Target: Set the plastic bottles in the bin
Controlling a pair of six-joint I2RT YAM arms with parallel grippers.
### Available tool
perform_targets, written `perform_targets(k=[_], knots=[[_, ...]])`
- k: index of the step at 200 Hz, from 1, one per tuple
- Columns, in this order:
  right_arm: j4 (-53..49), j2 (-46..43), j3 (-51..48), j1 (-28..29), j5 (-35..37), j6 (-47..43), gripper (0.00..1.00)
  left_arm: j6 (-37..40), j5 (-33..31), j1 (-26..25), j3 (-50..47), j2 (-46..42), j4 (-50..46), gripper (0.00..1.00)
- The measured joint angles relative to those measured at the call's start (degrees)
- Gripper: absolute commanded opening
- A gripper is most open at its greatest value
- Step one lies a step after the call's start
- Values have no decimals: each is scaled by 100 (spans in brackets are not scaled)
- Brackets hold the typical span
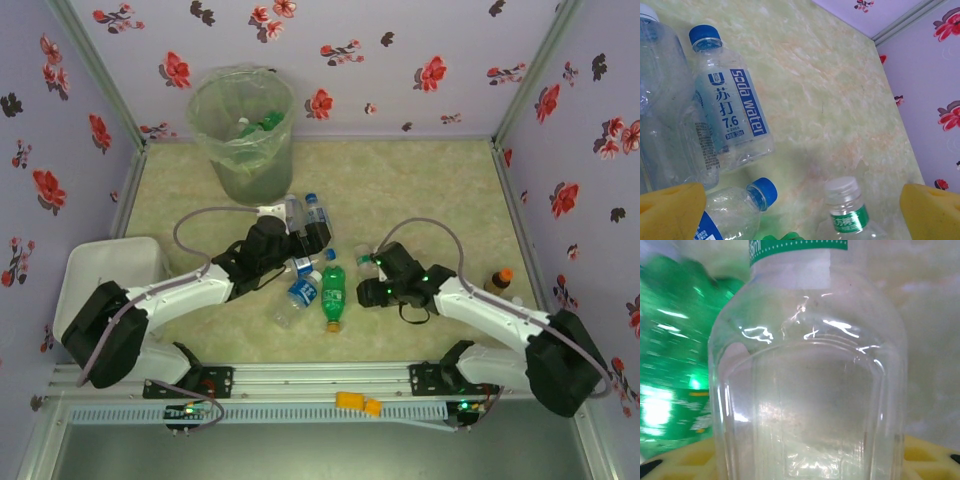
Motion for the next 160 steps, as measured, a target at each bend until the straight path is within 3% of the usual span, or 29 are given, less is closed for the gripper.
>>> perform_targets(k=[76, 95, 160], knots=[[2085, -297, 240, 2, -345, -4, 52, -68, 282, -33, -57, -452, 734, 100], [2645, -157, 247, 2, -514, 24, 51, -107, 330, -68, -57, -463, 756, 94], [3390, 428, 415, 94, -831, 50, 51, -269, 614, -103, -87, -352, 1152, 87]])
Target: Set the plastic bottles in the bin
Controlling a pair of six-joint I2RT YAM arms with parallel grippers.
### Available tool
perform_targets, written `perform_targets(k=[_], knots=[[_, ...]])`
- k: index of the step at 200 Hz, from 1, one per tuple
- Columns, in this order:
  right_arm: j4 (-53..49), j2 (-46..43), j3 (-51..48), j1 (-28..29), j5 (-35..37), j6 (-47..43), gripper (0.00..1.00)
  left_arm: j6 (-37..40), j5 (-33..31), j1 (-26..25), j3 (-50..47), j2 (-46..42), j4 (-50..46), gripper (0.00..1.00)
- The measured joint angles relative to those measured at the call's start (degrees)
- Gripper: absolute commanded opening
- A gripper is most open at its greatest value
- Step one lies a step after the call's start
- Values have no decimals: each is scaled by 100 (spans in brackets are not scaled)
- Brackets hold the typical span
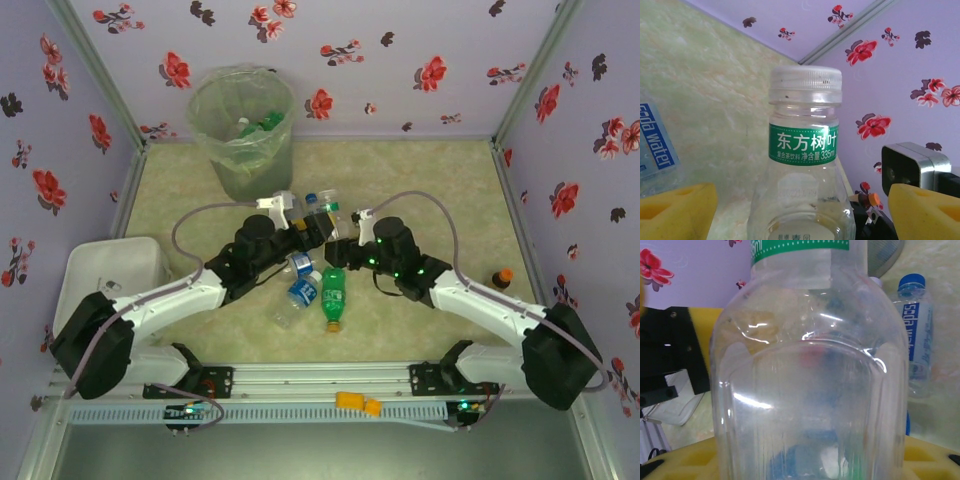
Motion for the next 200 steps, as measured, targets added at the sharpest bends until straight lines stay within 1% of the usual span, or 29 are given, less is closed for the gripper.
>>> perform_targets(k=[71, 101, 130, 141, 157, 165, 175, 178, 189, 200], knots=[[107, 179, 149, 101, -17, -15, 50, -153, 101, -4, 55, 304, 157, 78], [114, 321, 199, 195, 4, -55, 50, -205, 87, 2, 55, 317, 142, 65], [146, 339, 203, 208, 48, -90, 51, -293, 13, 22, 55, 348, 151, 47], [144, 369, 212, 205, 57, -127, 53, -334, 7, 24, 55, 387, 192, 44], [122, 391, 216, 199, 68, -155, 60, -404, 9, 50, 55, 439, 192, 42], [105, 396, 216, 192, 70, -151, 68, -442, 15, 50, 52, 452, 210, 41], [87, 396, 216, 181, 87, -173, 81, -470, -37, 59, 52, 455, 243, 40], [92, 398, 214, 184, 90, -125, 83, -481, -61, 61, 52, 459, 262, 40], [105, 400, 214, 219, 105, -146, 98, -474, -103, 103, 52, 461, 302, 40], [144, 400, 216, 236, 109, -94, 100, -450, -125, 153, 55, 463, 299, 40]])
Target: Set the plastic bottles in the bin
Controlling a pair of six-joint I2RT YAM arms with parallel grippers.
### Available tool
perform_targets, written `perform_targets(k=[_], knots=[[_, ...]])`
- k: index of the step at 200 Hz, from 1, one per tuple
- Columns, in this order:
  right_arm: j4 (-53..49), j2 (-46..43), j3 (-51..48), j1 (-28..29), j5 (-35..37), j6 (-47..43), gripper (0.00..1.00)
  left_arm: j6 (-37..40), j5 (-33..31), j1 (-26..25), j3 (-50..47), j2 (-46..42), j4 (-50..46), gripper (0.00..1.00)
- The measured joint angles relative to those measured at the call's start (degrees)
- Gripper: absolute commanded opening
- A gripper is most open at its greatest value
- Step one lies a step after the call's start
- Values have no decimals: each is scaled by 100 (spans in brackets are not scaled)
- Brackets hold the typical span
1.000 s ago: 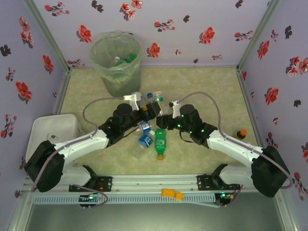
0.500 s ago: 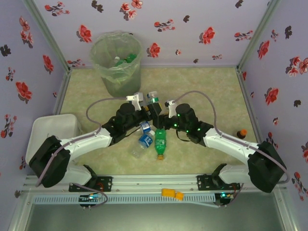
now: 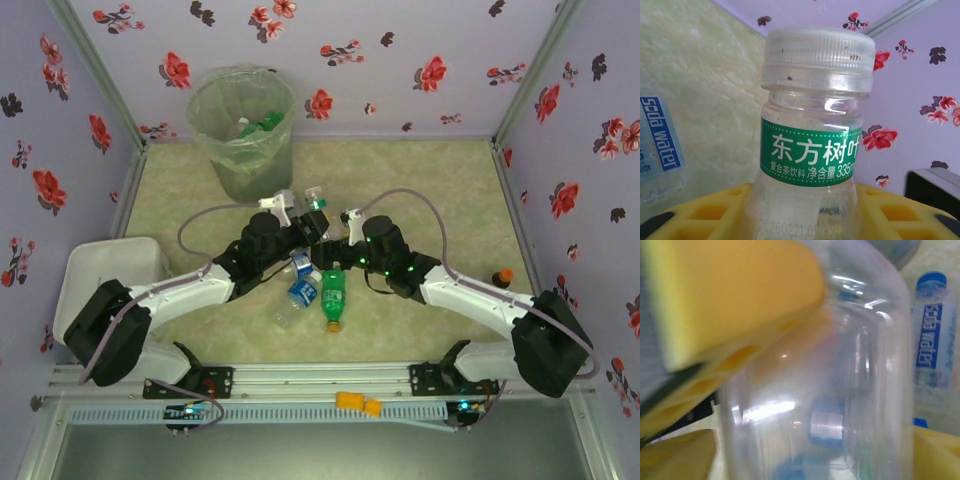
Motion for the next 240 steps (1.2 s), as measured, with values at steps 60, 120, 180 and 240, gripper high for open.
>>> perform_targets(k=[60, 120, 180, 240], knots=[[-317, -4, 214, 50, 234, 44, 100, 463, -85, 619, 210, -153, -476, 39], [-1176, 214, 920, 50, 1440, 249, 100, 1381, -133, 1250, 1274, -728, -1246, 39], [-1773, 291, 968, 50, 2170, 413, 100, 2433, -13, 2203, 3224, -387, -2212, 39], [-1934, 17, 940, 50, 2579, 387, 100, 3128, 304, 3067, 5895, 1296, -3703, 39]])
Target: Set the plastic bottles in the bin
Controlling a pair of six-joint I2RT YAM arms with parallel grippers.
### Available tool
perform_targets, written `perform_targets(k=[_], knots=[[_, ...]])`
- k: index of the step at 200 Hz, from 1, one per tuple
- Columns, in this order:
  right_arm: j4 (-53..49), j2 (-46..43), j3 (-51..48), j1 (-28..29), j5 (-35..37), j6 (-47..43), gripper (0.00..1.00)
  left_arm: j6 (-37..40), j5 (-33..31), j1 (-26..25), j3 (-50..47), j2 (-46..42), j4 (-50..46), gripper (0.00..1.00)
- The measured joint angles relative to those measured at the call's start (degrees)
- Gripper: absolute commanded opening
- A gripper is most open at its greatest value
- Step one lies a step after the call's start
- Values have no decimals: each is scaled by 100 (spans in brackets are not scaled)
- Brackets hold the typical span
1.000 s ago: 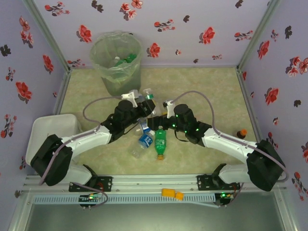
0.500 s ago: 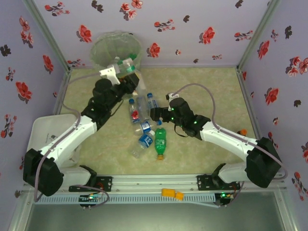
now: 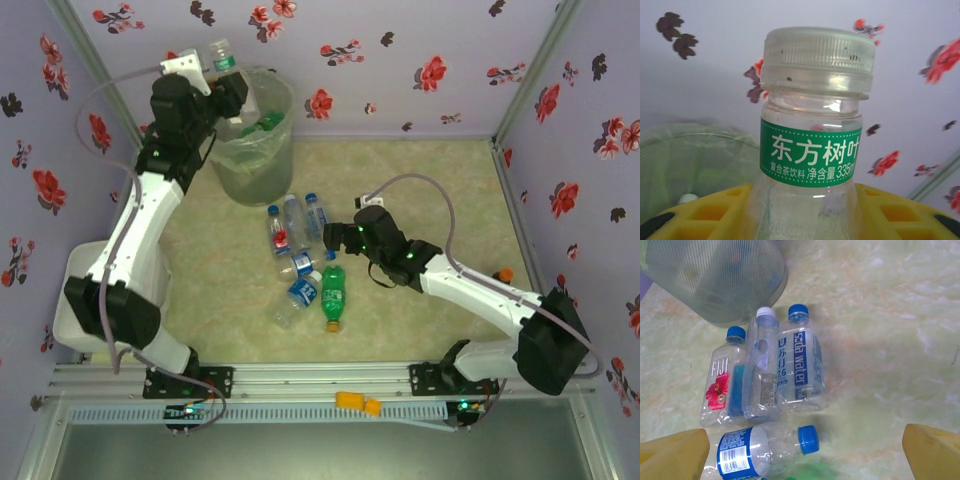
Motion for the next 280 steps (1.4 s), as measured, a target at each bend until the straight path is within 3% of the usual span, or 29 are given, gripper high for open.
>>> perform_targets(k=[61, 71, 94, 149, 180, 219, 251, 280], knots=[[-164, -527, -361, -44, 179, -42, 100, 651, 26, 282, 2623, 2006, -2004, 41], [-195, -566, -374, -61, 179, -42, 100, 695, 26, 284, 2894, 2262, -2249, 51], [-251, -627, -382, -83, 181, -42, 100, 804, 46, 289, 3377, 2732, -2789, 99], [-254, -640, -396, -83, 138, -98, 100, 822, 61, 286, 3674, 2820, -3362, 100], [-192, -608, -431, -92, -39, -175, 100, 914, -9, 271, 2601, 1937, -3202, 100], [-160, -61, -369, -92, -256, -144, 100, 1014, -203, 125, 46, -177, -2205, 100], [-280, 442, -293, -92, -621, 72, 100, 940, -352, -291, -1976, -1834, -1207, 100], [-345, 750, -284, -92, -1080, 367, 100, 743, -546, -951, -3405, -2721, -669, 100]])
